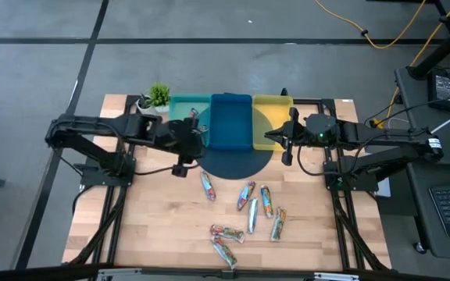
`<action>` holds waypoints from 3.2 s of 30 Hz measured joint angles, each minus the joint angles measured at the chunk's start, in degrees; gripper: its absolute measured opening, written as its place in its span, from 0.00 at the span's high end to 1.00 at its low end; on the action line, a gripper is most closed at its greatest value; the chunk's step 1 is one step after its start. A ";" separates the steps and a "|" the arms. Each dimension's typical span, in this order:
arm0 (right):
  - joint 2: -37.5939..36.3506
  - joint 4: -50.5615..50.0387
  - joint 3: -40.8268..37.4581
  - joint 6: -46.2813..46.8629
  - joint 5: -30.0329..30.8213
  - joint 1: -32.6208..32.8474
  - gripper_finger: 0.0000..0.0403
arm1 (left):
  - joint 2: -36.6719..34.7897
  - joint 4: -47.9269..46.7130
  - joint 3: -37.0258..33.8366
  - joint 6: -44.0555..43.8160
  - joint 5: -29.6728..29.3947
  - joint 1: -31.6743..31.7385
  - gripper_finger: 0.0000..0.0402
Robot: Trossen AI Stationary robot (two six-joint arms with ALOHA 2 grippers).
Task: Pick and place Granola Bars by type
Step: Put the top left red granola bar into the blue bin
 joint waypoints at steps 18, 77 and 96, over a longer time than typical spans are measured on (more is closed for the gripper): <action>0.00 -1.05 0.00 3.21 -0.50 0.02 0.92 | 14.71 -6.57 -0.02 0.77 4.37 2.55 0.68; 0.00 -9.01 0.00 4.31 -4.50 0.02 0.92 | 33.37 5.73 -11.03 14.06 13.46 1.57 0.77; -0.01 -9.00 0.00 4.61 -4.48 0.02 0.92 | 25.54 0.47 -9.54 12.60 11.58 6.15 0.95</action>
